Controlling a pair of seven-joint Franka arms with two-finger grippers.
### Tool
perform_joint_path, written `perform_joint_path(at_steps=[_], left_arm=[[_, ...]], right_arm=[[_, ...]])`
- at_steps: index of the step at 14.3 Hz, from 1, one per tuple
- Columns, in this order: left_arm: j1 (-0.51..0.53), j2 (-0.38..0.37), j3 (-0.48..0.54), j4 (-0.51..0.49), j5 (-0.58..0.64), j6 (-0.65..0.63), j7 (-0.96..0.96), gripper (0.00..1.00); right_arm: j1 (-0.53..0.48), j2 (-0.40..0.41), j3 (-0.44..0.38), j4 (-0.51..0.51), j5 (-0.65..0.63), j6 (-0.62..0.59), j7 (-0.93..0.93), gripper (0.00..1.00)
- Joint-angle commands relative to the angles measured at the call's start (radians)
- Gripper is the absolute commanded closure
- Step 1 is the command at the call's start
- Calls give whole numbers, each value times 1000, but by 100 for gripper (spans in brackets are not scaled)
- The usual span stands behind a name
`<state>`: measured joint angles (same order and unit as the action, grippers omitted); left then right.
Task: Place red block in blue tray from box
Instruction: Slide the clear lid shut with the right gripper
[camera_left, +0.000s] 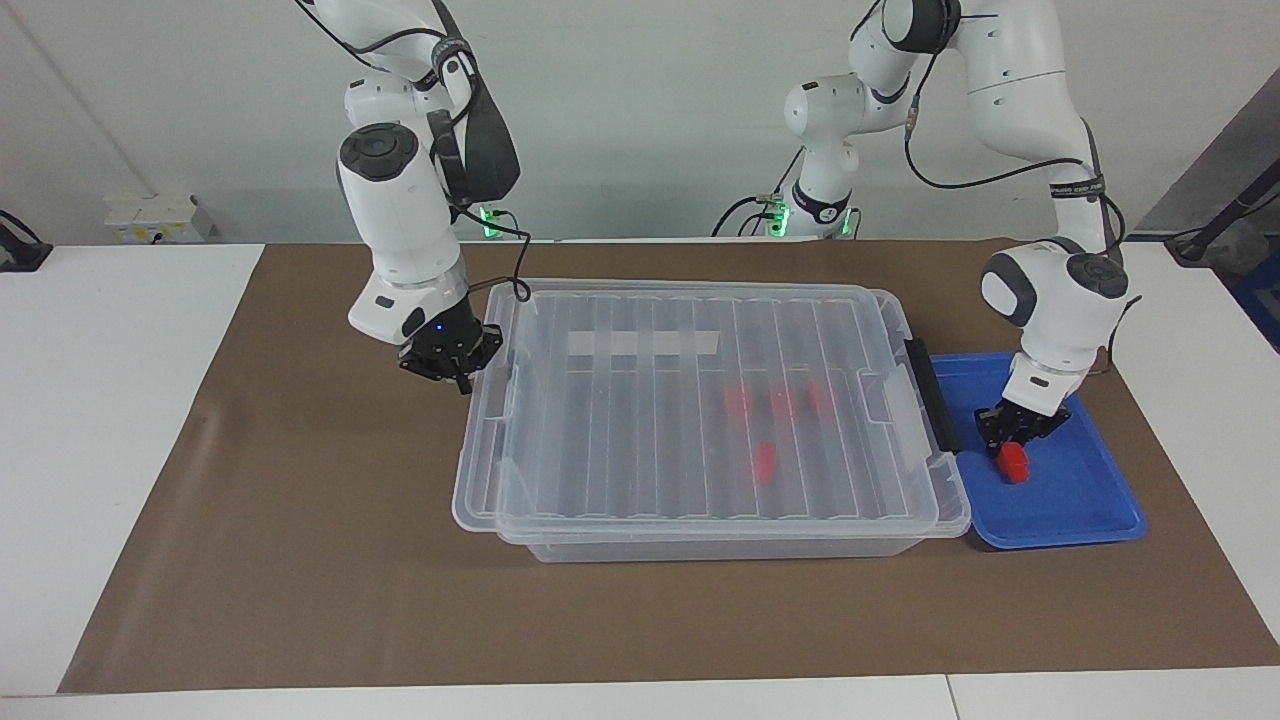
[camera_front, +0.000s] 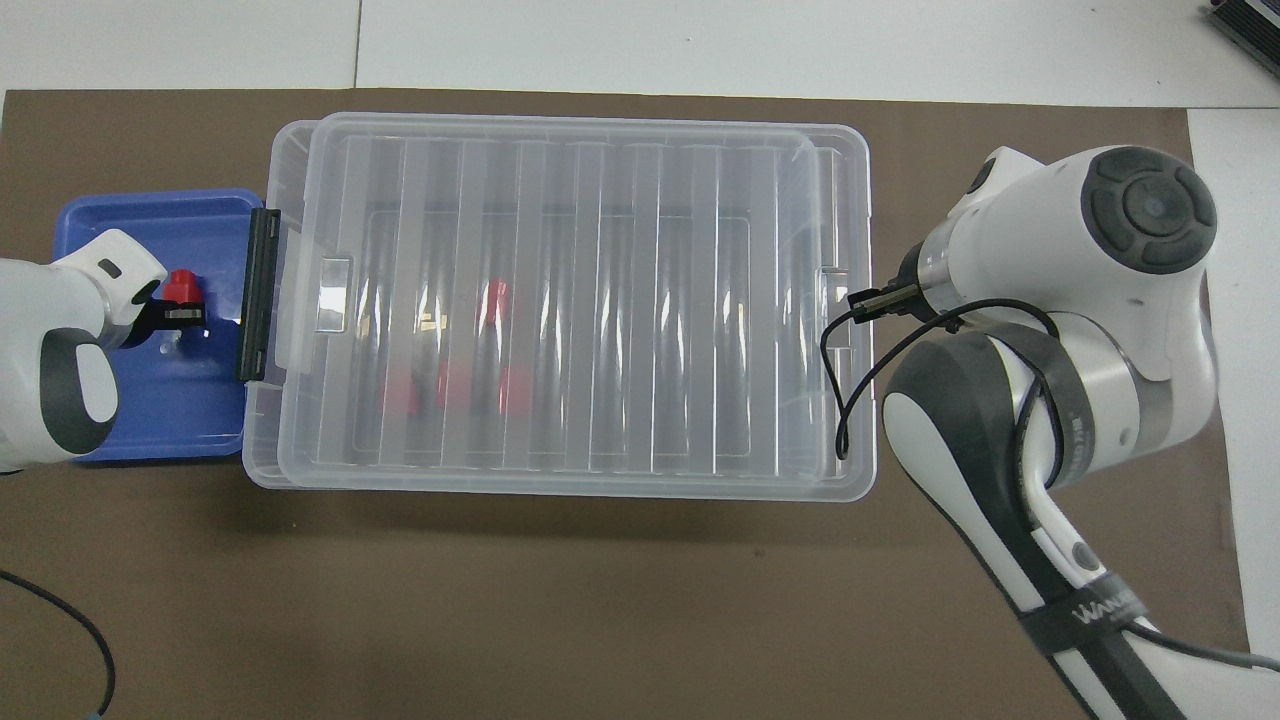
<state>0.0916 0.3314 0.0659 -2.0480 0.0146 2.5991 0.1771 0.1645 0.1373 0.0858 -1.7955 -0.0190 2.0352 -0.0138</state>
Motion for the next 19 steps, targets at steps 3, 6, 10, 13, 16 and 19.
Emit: perform_joint_path(at_steps=[3,6,10,13,16,19], left_arm=[[-18,1,11,-17,-10,32,4,93],[-19,1,11,-17,-10,33,4,92],[-19,3,11,-17,-10,39,7,63],[-18,3,11,-12,-10,36,9,53],[-18,3,11,0,-9,26,10,49],[-19,-3,11,37,-9,-34,10,49]], right_arm=[[-3,-7,22,1,45,-23,-9,100],[-5,-8,35,2,45,-24,-11,100],[-3,-11,40,4,45,-30,-14,100],[-7,-11,40,5,45,-35,-14,100],[-16,-28,38,7,45,-49,-9,100],[-60,-68,31,5,45,-101,-5,100]])
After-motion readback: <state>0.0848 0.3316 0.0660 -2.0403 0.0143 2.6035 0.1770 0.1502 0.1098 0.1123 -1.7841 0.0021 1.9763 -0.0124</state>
